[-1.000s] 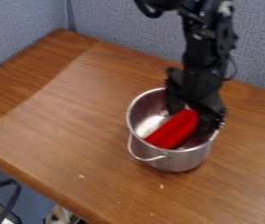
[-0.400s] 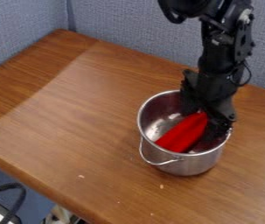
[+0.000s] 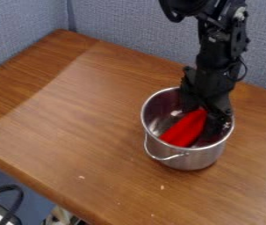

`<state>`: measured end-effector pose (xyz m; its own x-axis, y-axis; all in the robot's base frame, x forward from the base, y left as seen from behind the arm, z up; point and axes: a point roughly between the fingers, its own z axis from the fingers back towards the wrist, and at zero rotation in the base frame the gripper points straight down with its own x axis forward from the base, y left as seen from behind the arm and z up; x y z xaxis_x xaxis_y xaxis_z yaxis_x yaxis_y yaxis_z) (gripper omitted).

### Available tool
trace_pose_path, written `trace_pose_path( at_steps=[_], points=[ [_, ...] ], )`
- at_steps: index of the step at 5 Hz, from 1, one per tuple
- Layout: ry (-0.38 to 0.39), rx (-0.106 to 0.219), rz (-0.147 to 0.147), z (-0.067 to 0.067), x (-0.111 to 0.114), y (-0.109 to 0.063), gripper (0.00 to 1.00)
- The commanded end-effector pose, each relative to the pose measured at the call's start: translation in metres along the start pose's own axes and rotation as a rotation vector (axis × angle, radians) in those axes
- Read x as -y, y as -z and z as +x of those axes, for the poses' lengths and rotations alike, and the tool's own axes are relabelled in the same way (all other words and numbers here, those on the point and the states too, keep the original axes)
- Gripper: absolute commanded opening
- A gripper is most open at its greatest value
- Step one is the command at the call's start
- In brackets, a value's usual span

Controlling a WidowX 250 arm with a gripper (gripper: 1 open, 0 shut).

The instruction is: Put the red object in the metal pot

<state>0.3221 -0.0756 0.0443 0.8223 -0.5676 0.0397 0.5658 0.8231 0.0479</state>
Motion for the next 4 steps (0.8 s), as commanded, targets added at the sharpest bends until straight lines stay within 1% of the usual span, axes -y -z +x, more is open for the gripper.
trace_pose_path(
  at_steps=[1,2,4],
  points=[
    [-0.023,0.044,0.014,0.005,-0.006,-0.012,0.00],
    [-0.015,0.041,0.007,0.004,0.000,-0.011,1.00],
    [-0.032,0.022,-0.005,0.000,0.003,-0.034,1.00]
  ],
)
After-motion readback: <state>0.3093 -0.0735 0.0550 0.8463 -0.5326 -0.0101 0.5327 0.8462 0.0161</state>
